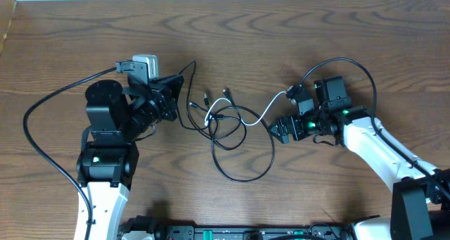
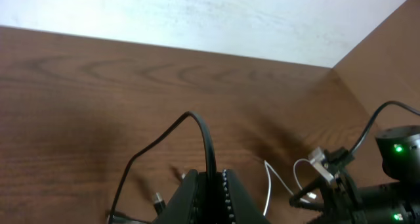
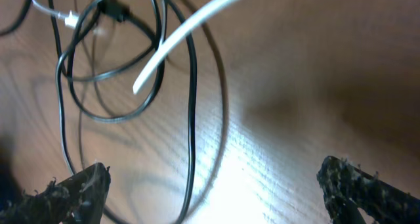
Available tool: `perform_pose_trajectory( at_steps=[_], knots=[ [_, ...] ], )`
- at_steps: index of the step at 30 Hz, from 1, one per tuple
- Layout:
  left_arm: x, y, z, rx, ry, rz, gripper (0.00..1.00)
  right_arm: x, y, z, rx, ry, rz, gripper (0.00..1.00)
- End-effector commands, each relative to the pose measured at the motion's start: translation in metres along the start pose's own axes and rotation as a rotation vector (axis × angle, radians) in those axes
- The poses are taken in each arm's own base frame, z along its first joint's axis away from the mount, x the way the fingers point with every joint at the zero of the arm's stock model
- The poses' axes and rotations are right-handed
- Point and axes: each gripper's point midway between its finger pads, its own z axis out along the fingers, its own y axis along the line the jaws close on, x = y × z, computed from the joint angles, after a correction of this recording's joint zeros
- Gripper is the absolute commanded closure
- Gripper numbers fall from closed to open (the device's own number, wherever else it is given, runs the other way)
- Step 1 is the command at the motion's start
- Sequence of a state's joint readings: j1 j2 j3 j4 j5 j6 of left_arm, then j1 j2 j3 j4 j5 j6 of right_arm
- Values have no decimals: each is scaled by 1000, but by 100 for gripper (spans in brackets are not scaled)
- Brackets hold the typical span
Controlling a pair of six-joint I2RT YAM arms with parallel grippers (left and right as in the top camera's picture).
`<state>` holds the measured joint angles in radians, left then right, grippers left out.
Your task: Untangle cables
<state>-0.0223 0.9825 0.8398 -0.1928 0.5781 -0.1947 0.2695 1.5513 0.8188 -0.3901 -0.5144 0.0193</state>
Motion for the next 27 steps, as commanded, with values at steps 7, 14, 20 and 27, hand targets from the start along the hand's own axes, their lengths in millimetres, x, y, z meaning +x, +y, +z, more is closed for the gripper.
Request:
perform_pose_trajectory(
  at_steps=[7,14,20,27],
  knots=[
    [9,-1,0,10,39,-32,90,-33,5,6,33,-133,124,3],
    [11,-10,-1,63,54,-34,90,-37,9,19,35,-143,162,7],
    [18,-8,-1,55,78,-50,90,-34,15,41,38,-128,185,12],
    [37,1,-1,15,150,-83,83,-22,19,53,61,-85,183,11]
  ],
)
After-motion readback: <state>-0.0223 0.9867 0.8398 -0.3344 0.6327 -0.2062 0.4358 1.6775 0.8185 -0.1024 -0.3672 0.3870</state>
